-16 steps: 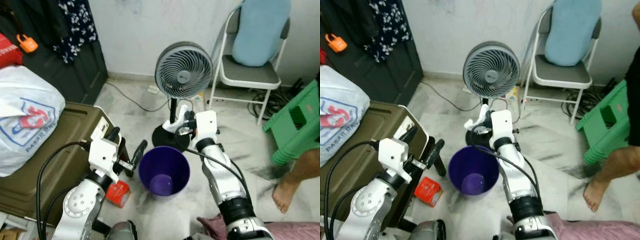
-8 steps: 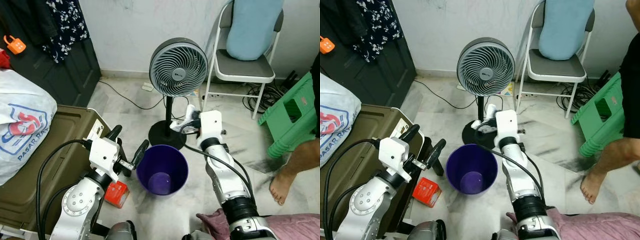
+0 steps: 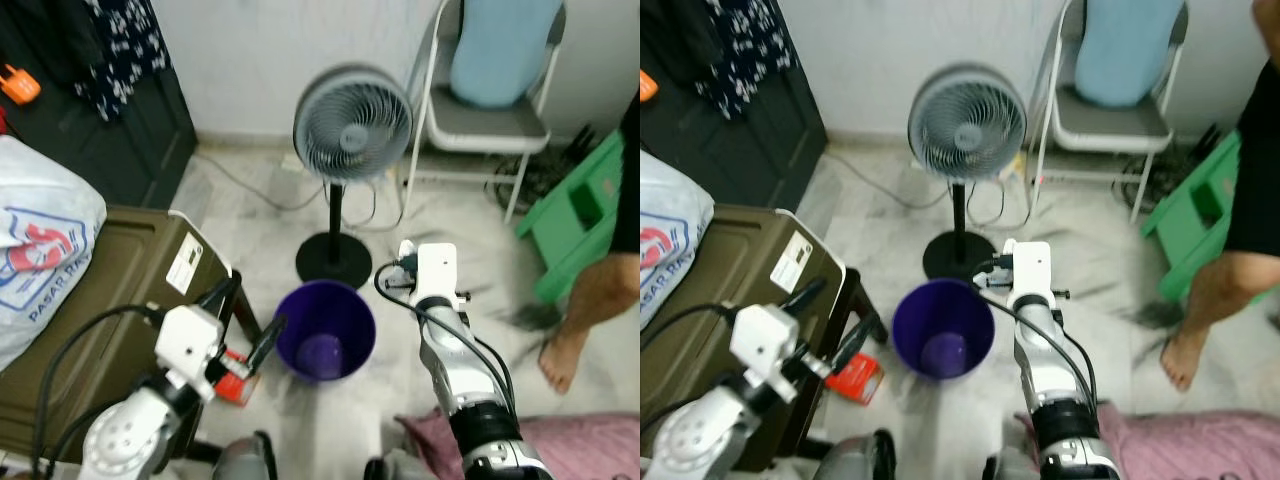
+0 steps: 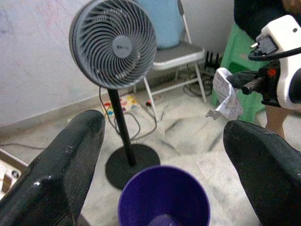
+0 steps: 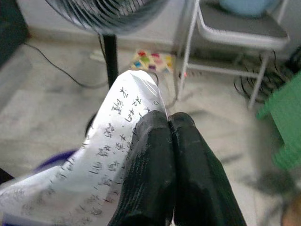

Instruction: Clean up the room

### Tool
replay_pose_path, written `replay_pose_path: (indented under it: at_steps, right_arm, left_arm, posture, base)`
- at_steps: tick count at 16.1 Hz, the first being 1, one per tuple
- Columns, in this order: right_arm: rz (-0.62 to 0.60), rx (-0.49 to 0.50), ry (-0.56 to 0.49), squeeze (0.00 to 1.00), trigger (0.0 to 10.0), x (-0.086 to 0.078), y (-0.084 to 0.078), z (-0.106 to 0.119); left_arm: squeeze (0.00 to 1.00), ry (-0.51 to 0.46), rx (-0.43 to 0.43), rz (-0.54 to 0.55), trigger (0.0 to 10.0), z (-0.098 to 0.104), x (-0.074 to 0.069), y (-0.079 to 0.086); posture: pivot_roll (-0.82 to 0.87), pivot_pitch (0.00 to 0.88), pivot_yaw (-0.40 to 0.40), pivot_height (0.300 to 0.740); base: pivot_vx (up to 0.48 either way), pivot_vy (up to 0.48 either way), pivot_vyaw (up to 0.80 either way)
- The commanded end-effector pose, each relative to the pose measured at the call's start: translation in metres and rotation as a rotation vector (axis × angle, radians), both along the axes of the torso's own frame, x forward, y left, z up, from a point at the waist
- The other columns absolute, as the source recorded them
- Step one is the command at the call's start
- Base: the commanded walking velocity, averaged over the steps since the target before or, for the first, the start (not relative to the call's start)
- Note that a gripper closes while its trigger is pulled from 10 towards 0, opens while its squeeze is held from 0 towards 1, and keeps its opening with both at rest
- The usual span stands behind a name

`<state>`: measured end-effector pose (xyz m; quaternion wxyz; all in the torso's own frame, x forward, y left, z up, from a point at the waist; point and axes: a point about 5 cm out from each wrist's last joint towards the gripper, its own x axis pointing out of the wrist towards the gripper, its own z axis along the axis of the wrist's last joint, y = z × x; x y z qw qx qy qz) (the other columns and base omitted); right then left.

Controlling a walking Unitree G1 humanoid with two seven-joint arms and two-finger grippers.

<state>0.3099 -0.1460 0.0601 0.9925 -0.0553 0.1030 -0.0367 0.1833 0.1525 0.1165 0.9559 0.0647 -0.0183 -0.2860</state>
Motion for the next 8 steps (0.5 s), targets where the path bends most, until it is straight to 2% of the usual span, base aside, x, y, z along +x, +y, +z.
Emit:
replay_pose_path:
  at_steps: [1,5,8]
  right_arm:
    - [-0.041,-0.003,0.001,0.0,10.0,0.003,-0.007,0.001]
    - [-0.086,0.005,-0.024,0.0,10.0,0.009,-0.011,0.007]
    - [-0.063,0.004,-0.06,0.0,10.0,0.017,0.001,0.015]
  left_arm:
    - [0.0,0.008,0.013,-0.028,10.0,0.004,-0.006,0.001]
    - [0.0,0.026,0.043,-0.094,10.0,0.011,-0.02,0.003]
    - [0.0,0.034,0.049,-0.1,10.0,0.019,-0.022,0.003]
  posture:
    - [0.12,0.243,0.076,0.74]
    - [0.16,0.29,0.116,0.74]
    - [0.17,0.314,0.133,0.74]
  base:
    - [0.0,0.0,0.0]
    - [0.0,0.0,0.0]
    - [0.0,0.0,0.0]
